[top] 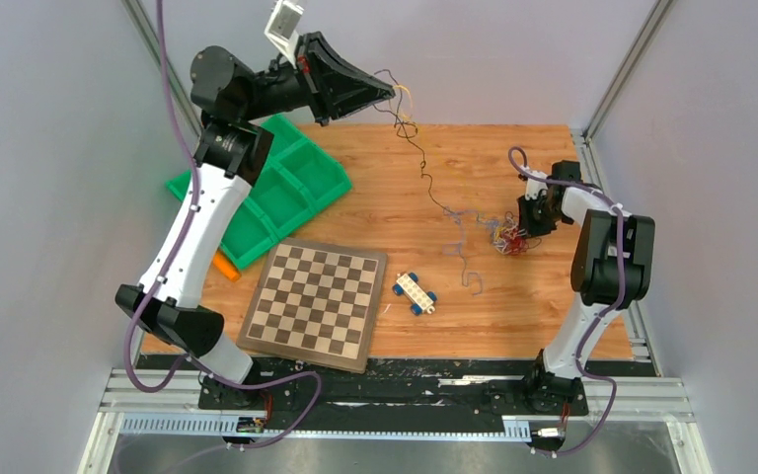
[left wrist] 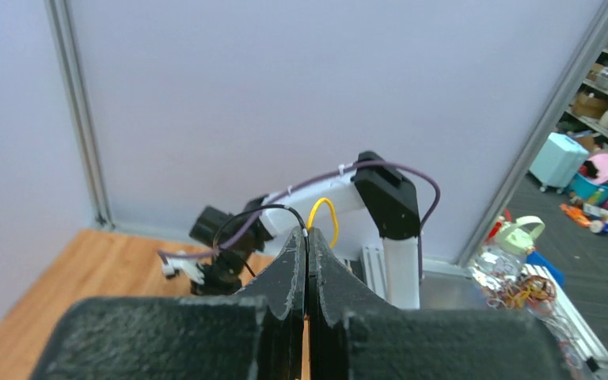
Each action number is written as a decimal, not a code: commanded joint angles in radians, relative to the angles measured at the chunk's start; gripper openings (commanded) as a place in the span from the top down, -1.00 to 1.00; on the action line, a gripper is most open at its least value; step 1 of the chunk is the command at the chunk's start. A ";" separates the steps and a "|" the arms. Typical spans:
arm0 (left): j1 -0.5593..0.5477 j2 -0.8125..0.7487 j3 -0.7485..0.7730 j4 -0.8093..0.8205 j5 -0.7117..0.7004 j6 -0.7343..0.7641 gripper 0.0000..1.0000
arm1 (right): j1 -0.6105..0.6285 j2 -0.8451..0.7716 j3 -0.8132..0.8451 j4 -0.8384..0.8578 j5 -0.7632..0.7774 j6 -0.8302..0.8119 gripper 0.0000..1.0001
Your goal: Untangle the cables
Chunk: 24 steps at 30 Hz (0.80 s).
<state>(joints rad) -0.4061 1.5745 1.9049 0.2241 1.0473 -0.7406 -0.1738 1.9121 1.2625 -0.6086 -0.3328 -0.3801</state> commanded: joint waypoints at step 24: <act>-0.032 0.182 -0.200 -0.343 -0.174 0.262 0.82 | -0.014 -0.192 0.175 -0.270 -0.388 -0.085 -0.70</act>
<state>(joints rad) -0.3962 1.7527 1.7016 -0.0051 0.9092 -0.5903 -0.2050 1.8473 1.3319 -0.8047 -0.5560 -0.4480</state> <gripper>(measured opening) 0.089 0.806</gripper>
